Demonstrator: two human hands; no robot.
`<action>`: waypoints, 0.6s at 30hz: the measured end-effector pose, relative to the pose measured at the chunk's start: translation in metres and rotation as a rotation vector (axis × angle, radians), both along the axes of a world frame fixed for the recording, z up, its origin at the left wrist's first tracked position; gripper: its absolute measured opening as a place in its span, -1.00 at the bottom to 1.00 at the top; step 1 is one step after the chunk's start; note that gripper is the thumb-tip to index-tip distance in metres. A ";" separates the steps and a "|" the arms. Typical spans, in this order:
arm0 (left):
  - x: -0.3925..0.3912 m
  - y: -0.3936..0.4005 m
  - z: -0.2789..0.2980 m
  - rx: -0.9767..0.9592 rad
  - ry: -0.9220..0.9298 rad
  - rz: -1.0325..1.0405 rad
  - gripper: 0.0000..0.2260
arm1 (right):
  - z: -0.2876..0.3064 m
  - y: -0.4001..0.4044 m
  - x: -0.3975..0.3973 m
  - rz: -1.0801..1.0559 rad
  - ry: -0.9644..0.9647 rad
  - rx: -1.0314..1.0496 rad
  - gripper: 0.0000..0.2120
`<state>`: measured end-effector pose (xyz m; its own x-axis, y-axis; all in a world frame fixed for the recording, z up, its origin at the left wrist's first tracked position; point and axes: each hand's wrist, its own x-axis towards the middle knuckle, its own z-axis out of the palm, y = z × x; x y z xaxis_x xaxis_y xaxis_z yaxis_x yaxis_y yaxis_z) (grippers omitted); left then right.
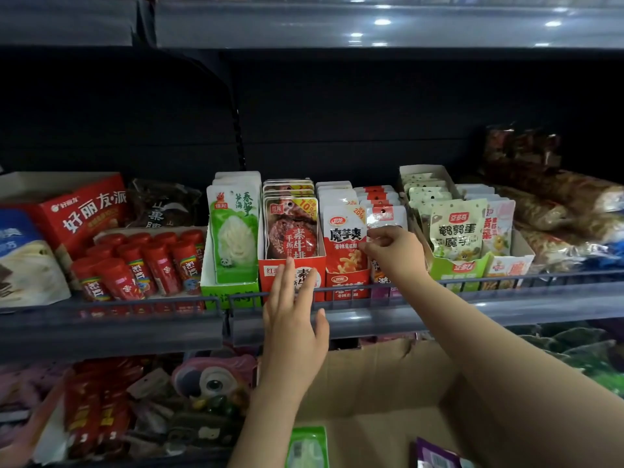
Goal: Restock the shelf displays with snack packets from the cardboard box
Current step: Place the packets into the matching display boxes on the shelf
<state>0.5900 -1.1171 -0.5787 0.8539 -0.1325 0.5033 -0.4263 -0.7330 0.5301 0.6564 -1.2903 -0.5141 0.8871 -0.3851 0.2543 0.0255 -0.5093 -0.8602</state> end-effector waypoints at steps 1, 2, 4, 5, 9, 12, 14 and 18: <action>0.000 -0.001 -0.001 -0.024 -0.022 -0.004 -0.50 | -0.001 0.000 -0.004 -0.003 -0.020 0.014 -0.75; 0.000 -0.003 -0.001 -0.049 -0.046 -0.002 -0.53 | -0.002 0.000 -0.009 -0.002 -0.047 0.017 -0.76; 0.001 -0.007 -0.003 -0.101 -0.101 0.000 -0.60 | -0.007 -0.001 -0.021 0.012 -0.120 0.007 -0.79; 0.001 -0.009 -0.004 -0.120 -0.136 0.000 -0.63 | -0.010 -0.002 -0.029 0.026 -0.159 0.012 -0.80; -0.006 -0.019 -0.005 -0.205 -0.139 -0.031 -0.71 | -0.027 -0.008 -0.064 0.045 -0.217 0.043 -0.85; -0.015 -0.028 -0.008 -0.238 -0.030 -0.101 -0.81 | -0.051 -0.017 -0.087 0.041 -0.195 0.064 -0.85; -0.019 -0.036 -0.015 -0.212 0.070 -0.123 -0.83 | -0.072 -0.024 -0.099 0.026 -0.153 0.042 -0.85; -0.024 -0.056 -0.046 -0.140 0.374 -0.159 -0.83 | -0.124 -0.039 -0.117 -0.028 0.005 0.034 -0.87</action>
